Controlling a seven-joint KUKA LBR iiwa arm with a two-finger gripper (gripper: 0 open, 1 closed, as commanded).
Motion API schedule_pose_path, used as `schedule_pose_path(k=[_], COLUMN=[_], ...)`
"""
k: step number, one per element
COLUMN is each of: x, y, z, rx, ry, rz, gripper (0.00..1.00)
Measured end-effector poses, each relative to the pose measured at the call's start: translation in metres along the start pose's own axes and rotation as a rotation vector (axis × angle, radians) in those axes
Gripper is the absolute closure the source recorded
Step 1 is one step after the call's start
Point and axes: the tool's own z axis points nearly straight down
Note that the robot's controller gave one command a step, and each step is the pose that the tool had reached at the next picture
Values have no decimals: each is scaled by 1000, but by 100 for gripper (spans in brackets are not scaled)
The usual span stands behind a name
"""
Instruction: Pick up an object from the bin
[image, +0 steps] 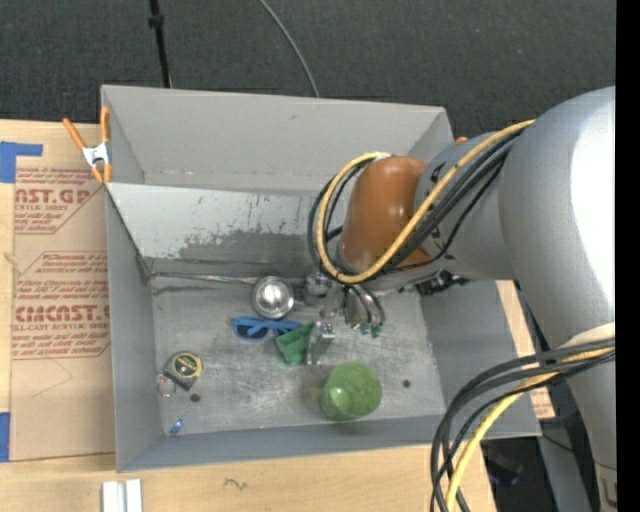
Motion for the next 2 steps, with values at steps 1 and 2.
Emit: schedule_pose_path(k=[1, 2], x=[6, 2], y=[25, 25], z=[0, -5], rx=[1, -1], ry=[-1, -14], rz=[153, 152], gripper=[0, 100])
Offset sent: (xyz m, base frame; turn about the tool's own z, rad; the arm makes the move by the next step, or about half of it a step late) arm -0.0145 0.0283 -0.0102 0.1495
